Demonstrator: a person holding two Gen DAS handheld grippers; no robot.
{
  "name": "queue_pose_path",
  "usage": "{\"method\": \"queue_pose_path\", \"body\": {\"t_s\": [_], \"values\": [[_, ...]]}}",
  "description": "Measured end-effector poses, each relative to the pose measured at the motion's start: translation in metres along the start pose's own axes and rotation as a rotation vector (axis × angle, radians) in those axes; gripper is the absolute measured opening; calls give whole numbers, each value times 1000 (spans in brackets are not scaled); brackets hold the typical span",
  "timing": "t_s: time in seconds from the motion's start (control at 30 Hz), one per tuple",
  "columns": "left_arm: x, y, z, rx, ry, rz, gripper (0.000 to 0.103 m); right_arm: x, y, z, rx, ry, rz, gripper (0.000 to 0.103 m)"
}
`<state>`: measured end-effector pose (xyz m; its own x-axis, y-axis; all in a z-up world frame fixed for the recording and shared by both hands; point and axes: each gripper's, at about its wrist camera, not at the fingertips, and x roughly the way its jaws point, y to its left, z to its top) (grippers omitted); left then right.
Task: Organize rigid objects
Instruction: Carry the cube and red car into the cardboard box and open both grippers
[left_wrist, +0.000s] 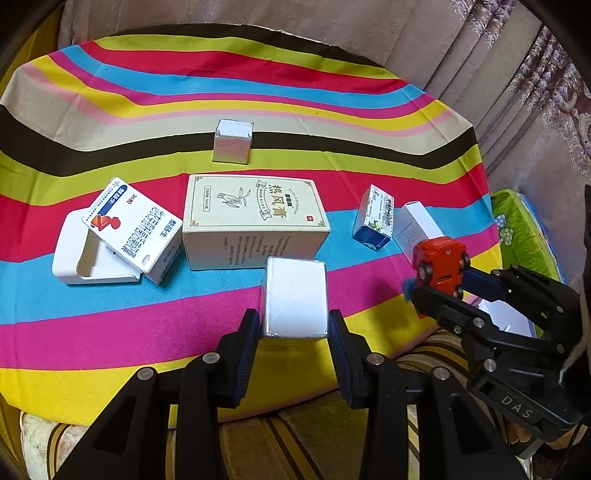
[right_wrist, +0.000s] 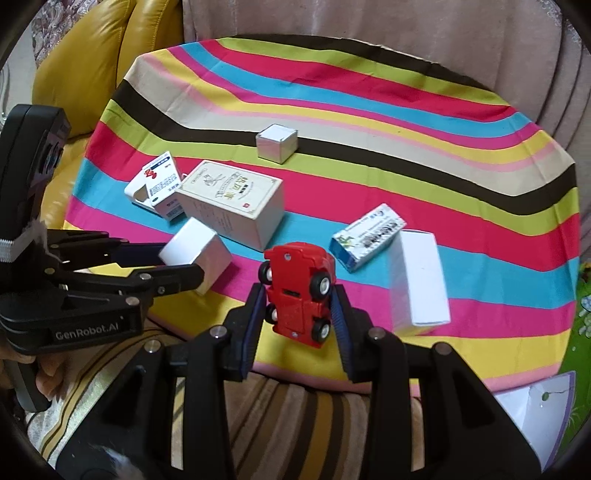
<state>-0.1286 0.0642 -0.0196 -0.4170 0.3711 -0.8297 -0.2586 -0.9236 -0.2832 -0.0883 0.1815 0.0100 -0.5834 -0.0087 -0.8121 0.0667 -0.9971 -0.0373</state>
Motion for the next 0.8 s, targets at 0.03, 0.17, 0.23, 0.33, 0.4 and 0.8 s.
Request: {"method": "queue_pose_path", "body": {"t_s": [0.03, 0.17, 0.23, 0.33, 0.4, 0.8], "values": [[0, 0, 0, 0, 1, 0, 39, -1, 0, -1, -2, -2, -5, 40], [0, 1, 0, 0, 3, 0, 39, -1, 0, -4, -2, -1, -24, 40], [0, 1, 0, -1, 5, 0, 39, -3, -1, -5, 3, -5, -28, 40], [0, 1, 0, 1, 5, 1, 39, -4, -2, -6, 13, -7, -34, 40], [-1, 0, 0, 4, 1, 7, 39, -6, -4, -7, 22, -14, -36, 40], [-19, -60, 4, 106, -3, -78, 39, -42, -43, -22, 153, -76, -25, 40]]}}
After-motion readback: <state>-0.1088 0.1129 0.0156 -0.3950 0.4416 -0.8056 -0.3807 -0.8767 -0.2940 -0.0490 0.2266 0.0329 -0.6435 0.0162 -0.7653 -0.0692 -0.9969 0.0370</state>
